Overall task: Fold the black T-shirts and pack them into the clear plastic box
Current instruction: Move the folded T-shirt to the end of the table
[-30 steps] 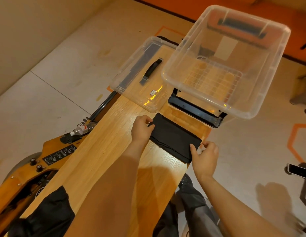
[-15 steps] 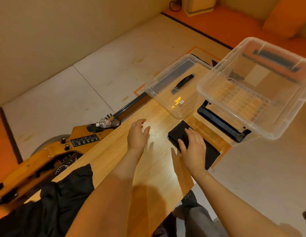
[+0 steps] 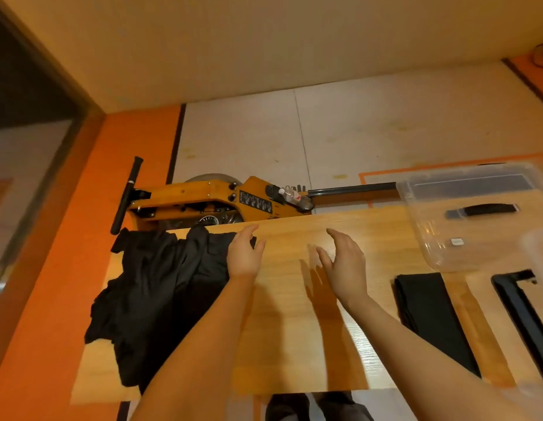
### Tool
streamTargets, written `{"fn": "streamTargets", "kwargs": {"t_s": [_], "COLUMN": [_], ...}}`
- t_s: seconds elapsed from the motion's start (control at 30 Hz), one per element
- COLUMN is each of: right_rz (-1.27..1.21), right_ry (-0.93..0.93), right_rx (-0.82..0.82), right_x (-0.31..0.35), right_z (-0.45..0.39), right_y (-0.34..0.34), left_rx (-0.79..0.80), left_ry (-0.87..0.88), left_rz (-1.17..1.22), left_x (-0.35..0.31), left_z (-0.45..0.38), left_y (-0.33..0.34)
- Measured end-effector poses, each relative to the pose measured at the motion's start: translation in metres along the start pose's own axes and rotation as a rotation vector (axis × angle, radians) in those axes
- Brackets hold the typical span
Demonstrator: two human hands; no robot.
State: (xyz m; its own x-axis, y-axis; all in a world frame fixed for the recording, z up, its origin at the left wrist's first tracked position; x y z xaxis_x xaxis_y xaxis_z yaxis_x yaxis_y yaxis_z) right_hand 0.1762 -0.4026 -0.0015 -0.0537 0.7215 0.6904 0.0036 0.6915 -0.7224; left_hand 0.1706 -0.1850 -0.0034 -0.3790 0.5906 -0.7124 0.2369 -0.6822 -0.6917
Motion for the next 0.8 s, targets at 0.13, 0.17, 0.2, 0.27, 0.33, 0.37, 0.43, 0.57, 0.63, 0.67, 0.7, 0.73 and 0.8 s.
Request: {"fn": "streamTargets", "kwargs": {"t_s": [0.13, 0.17, 0.2, 0.27, 0.33, 0.37, 0.43, 0.57, 0.63, 0.67, 0.7, 0.73, 0.8], "right_rz": [-0.018, -0.024, -0.030, -0.032, -0.027, -0.026, -0.012, 0.009, 0.010, 0.010, 0.014, 0.022, 0.043], "right_ry": [-0.118, -0.143, -0.170, -0.223, -0.268, -0.296, -0.365, -0.473, -0.505, -0.514, -0.522, -0.533, -0.565], "right_rx": [0.149, 0.183, 0.216, 0.278, 0.334, 0.363, 0.425, 0.523, 0.557, 0.572, 0.588, 0.603, 0.619], "right_x": [0.032, 0.040, 0.047, 0.061, 0.074, 0.081, 0.094, 0.120, 0.132, 0.137, 0.142, 0.147, 0.157], "right_z": [-0.004, -0.003, -0.002, 0.001, 0.006, 0.009, 0.017, 0.035, 0.043, 0.047, 0.050, 0.053, 0.058], "right_y": [0.031, 0.038, 0.046, 0.060, 0.074, 0.081, 0.095, 0.119, 0.130, 0.136, 0.142, 0.147, 0.156], "left_rx": [-0.123, -0.168, -0.211, -0.279, -0.337, -0.365, -0.420, -0.520, -0.559, -0.574, -0.586, -0.597, -0.607], "left_ry": [-0.134, -0.160, -0.185, -0.242, -0.307, -0.333, -0.379, -0.468, -0.497, -0.508, -0.523, -0.539, -0.561], "left_rz": [0.036, 0.058, 0.069, 0.075, 0.088, 0.097, 0.120, 0.150, 0.181, 0.203, 0.221, 0.226, 0.202], "left_x": [0.044, 0.054, 0.064, 0.081, 0.099, 0.108, 0.126, 0.152, 0.163, 0.168, 0.173, 0.178, 0.187], "left_z": [0.025, 0.033, 0.041, 0.059, 0.079, 0.090, 0.111, 0.147, 0.160, 0.165, 0.170, 0.174, 0.178], "left_y": [-0.038, -0.047, -0.056, -0.072, -0.086, -0.093, -0.104, -0.124, -0.131, -0.134, -0.138, -0.141, -0.148]}}
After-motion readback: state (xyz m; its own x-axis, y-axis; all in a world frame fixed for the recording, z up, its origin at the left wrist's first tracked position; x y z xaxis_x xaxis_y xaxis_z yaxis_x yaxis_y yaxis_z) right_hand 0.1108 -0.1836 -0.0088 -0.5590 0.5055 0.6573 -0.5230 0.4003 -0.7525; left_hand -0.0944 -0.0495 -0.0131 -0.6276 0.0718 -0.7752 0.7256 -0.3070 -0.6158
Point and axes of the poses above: each hand's wrist, its own z-axis away from the middle knuckle, its own y-axis out of the palm, x = y × z, the point moved 3 cm from there along -z, towards the middle knuckle, and after that the axes turned 1 degree about -x, right-handed, at the moved point
